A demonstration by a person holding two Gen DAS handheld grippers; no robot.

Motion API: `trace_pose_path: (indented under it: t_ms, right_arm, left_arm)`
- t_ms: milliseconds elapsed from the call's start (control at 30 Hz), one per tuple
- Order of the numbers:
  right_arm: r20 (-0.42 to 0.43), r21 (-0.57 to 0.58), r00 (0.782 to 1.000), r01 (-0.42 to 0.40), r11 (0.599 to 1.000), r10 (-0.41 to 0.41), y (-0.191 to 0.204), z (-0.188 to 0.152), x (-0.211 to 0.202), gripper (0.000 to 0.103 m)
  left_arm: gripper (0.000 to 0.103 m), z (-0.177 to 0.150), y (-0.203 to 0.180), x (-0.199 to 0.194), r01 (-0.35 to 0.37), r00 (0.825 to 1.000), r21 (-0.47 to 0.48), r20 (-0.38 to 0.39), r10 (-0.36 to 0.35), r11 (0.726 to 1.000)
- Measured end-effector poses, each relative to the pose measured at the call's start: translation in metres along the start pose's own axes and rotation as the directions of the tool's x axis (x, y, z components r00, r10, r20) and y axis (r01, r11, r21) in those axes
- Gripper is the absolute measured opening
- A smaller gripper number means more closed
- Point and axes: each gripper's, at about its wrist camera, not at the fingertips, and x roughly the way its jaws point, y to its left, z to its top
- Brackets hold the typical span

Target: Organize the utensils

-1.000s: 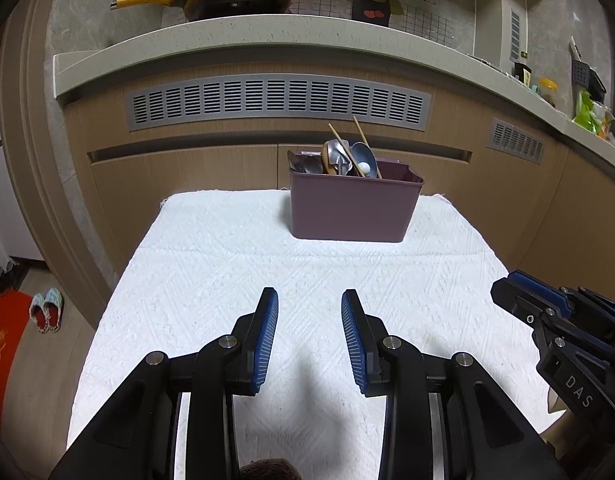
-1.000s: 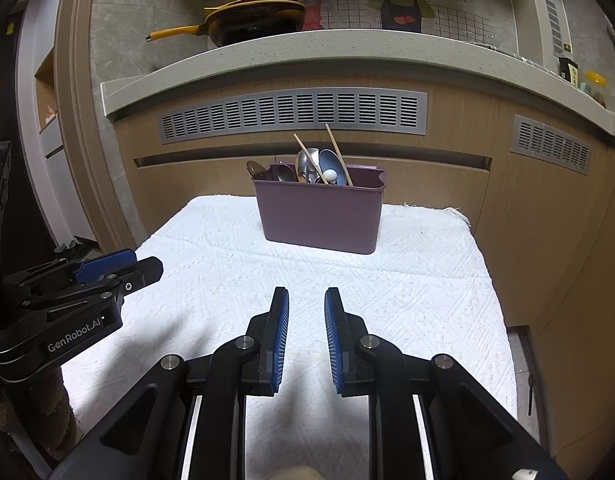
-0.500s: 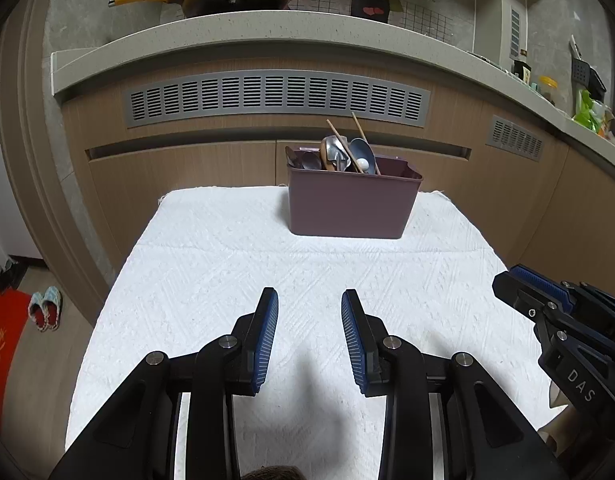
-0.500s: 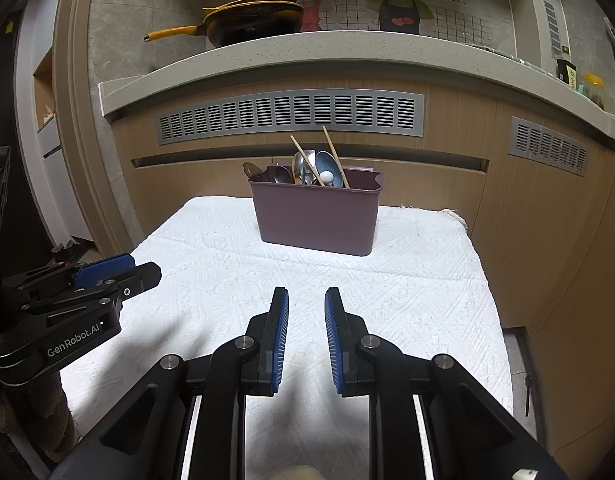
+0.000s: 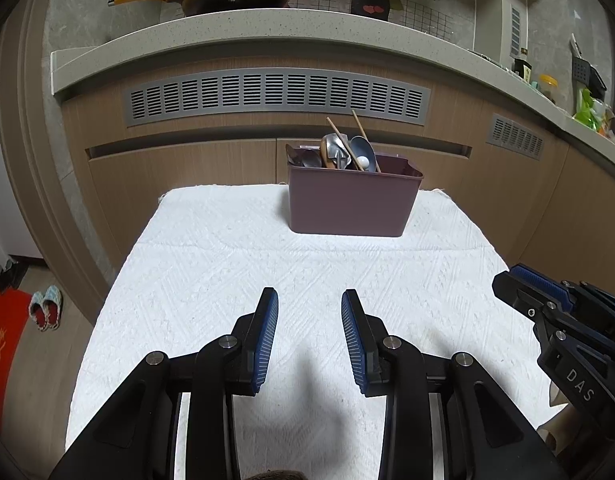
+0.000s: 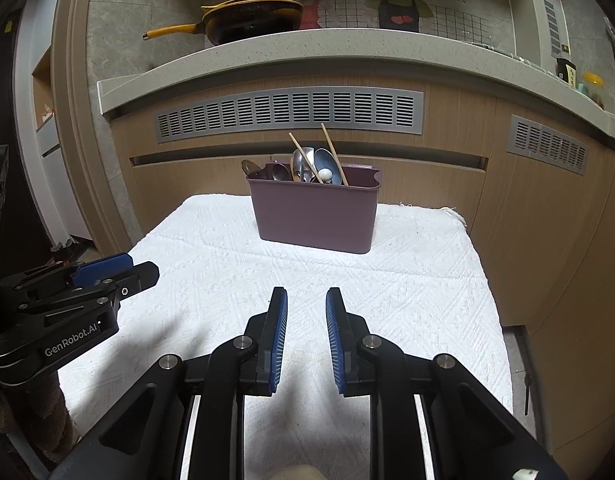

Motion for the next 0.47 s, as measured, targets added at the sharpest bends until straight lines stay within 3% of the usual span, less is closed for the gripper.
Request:
trace_pose_path:
  t_ms: [467]
  right_arm:
    - [-0.009,0.004,1.000,0.006,1.000,-0.006,-0.0022,-0.0014,0.0038,0.019]
  left_arm:
    - [0.034,-0.0021,0.0003,0.0024,-0.001,1.000,0.004,-0.009,0.001,1.000]
